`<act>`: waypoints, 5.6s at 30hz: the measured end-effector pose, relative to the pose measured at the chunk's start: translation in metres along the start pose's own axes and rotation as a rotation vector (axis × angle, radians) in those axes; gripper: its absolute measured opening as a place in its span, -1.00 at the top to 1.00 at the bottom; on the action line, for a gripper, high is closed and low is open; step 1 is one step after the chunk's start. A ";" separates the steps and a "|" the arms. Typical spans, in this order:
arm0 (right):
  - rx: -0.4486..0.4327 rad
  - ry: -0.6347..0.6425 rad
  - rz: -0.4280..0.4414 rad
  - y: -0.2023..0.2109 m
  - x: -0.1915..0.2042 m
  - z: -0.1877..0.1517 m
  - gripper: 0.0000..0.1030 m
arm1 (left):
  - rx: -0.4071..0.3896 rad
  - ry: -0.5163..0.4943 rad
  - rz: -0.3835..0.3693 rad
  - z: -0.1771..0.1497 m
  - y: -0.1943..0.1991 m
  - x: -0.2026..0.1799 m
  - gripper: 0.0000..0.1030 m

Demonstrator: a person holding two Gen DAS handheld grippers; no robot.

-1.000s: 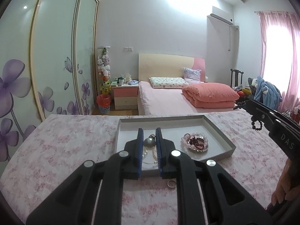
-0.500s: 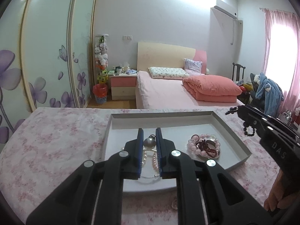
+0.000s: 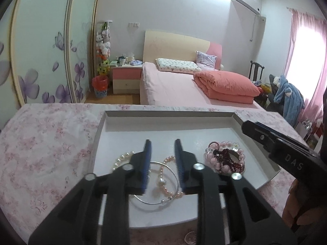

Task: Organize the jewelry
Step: 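Carry both pieces over the tray and open both tools to drop them inside, then grasp the second pearl earring with the right tool while the left tool approaches the silver ring, then grasp and lift the silver ring with the left tool while the right tool holds the earring, then carry the ring and earring over the tray and open both tools to release them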

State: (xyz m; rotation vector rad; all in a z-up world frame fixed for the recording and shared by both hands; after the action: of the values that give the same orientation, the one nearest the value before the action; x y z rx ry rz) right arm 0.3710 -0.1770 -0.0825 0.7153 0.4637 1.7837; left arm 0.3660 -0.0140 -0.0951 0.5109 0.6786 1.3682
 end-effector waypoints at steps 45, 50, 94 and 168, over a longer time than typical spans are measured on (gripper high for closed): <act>0.391 0.266 0.042 -0.013 0.066 -0.126 0.37 | 0.047 0.138 0.060 -0.105 0.114 0.076 0.07; 0.384 0.297 0.023 -0.021 0.073 -0.121 0.58 | 0.047 0.143 0.065 -0.105 0.114 0.077 0.06; 0.354 0.175 -0.155 0.011 -0.012 -0.123 0.72 | 0.307 -0.092 0.129 -0.121 0.023 0.004 0.56; -0.254 0.168 -0.099 0.125 0.040 -0.024 0.73 | -0.218 -0.075 0.089 -0.026 0.137 -0.029 0.58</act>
State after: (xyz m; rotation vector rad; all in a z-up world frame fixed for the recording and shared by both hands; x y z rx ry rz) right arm 0.2572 -0.1786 -0.0122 0.3617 0.3676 1.7765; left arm 0.2482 -0.0246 -0.0147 0.4194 0.4440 1.4790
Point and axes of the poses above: each gripper's, at about its wrist camera, not at the fingertips, and y roughly against the way its jaws point, x to its left, z to its top, the point moved 9 cm from there along -y, roughly the way its jaws point, and after that the axes turned 10 degrees about x, right-handed, at the moved point
